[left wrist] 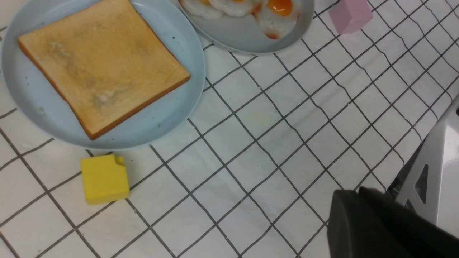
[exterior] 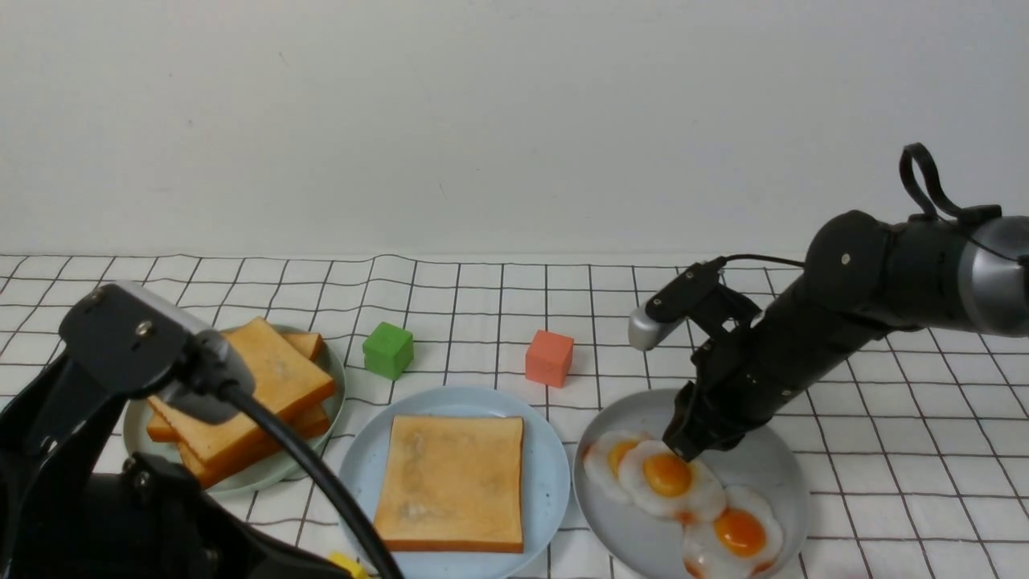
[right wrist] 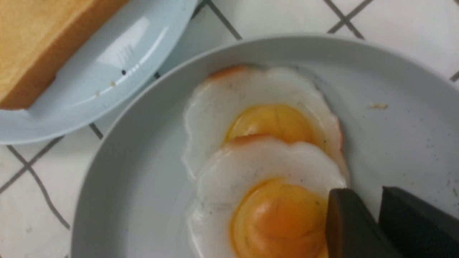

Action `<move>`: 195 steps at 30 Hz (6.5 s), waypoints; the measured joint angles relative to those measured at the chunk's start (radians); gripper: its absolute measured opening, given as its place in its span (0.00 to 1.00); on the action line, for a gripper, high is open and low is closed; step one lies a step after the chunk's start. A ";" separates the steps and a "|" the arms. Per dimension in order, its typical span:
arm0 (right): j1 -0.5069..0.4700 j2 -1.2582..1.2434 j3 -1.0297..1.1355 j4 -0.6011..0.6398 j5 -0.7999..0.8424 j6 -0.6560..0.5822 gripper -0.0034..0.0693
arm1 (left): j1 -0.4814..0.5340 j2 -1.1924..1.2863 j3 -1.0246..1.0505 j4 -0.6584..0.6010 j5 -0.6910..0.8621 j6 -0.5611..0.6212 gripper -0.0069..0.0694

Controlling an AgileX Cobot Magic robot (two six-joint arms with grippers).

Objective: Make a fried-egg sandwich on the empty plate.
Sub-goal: Use the right arm to grab a fried egg

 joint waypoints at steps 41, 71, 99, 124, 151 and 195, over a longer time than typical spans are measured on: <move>-0.001 -0.017 -0.006 0.004 0.055 -0.048 0.28 | -0.002 0.000 0.000 0.004 0.008 -0.004 0.18; -0.007 0.035 -0.019 0.003 0.075 -0.026 0.29 | -0.002 0.000 0.000 0.004 0.024 -0.005 0.21; -0.007 0.015 -0.008 -0.017 0.081 -0.026 0.03 | -0.003 0.000 0.000 0.001 0.024 -0.005 0.23; 0.000 -0.050 -0.003 -0.018 0.185 0.073 0.28 | -0.003 0.000 0.000 0.001 0.023 -0.005 0.24; -0.030 -0.006 -0.105 -0.009 0.340 0.155 0.95 | -0.003 -0.060 0.000 0.000 0.092 -0.004 0.26; -0.160 0.243 -0.289 0.223 0.541 -0.066 0.28 | -0.003 -0.060 0.000 -0.019 0.066 -0.004 0.28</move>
